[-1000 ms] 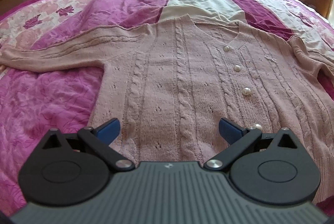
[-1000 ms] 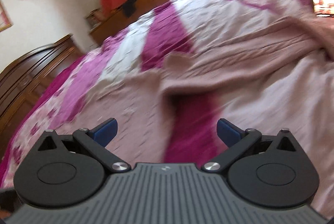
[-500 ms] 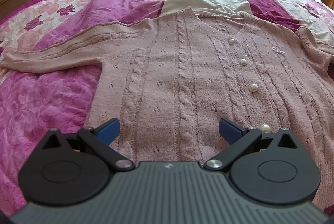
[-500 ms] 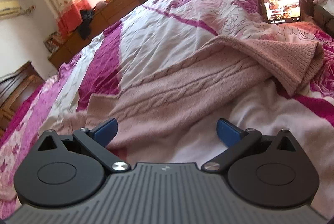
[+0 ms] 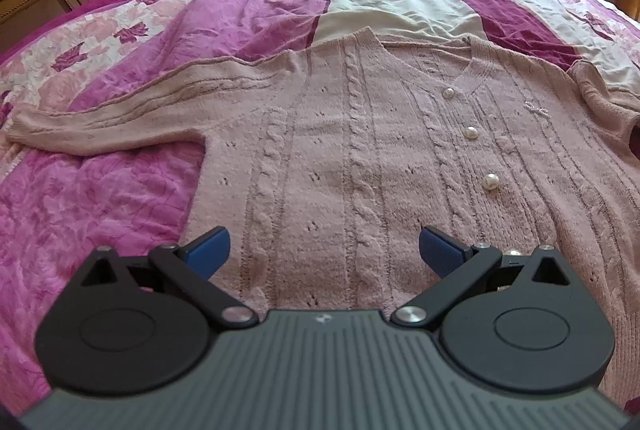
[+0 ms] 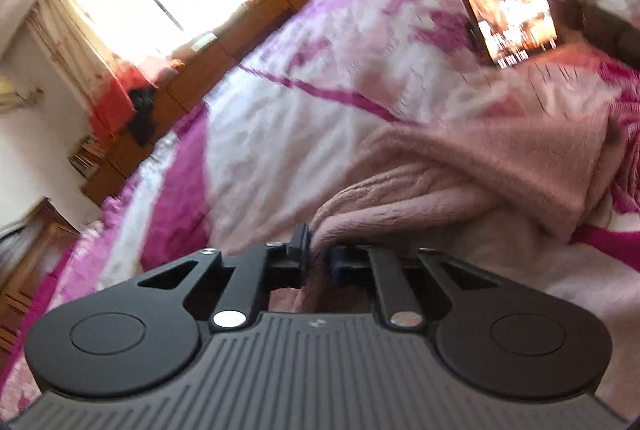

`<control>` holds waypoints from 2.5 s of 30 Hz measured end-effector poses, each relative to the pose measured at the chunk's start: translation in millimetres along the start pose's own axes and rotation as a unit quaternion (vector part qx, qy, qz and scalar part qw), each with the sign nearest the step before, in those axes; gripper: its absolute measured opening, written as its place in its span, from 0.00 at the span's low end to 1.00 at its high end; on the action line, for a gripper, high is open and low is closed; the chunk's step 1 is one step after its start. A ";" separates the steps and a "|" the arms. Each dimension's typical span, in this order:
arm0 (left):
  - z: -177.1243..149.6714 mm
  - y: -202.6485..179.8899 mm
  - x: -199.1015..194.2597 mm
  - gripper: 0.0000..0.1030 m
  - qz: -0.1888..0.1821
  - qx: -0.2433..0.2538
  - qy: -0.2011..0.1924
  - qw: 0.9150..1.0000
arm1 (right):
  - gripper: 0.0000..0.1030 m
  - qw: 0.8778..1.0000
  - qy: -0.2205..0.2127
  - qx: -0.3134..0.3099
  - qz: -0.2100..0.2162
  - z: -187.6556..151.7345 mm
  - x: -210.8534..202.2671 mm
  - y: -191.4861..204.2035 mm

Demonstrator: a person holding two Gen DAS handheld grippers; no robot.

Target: Fold small clothes

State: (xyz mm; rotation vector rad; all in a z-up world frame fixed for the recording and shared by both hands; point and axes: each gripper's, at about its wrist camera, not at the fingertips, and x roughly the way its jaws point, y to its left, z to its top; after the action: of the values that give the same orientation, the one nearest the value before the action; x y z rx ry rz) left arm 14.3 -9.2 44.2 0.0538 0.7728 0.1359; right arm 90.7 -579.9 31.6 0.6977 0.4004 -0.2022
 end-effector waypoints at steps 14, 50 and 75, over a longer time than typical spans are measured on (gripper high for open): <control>2.6 30.5 -18.0 1.00 0.005 -0.025 -0.027 0.999 | 0.07 0.988 -0.084 -0.068 0.110 6.9 -66.5 125.8; 44.8 91.2 -20.8 1.00 -0.003 -0.025 -0.093 0.995 | 0.65 0.922 0.272 -0.187 0.200 -270.7 55.3 319.9; 134.6 -87.2 79.3 0.99 -0.213 0.085 0.009 0.973 | 0.78 0.949 0.223 -0.217 0.053 -100.0 38.2 239.2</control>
State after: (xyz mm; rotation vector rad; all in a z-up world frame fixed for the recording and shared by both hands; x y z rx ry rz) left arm 173.4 -84.0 77.0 0.0479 0.7973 -0.3397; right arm 170.8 -336.3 85.3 0.3207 0.8105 0.1502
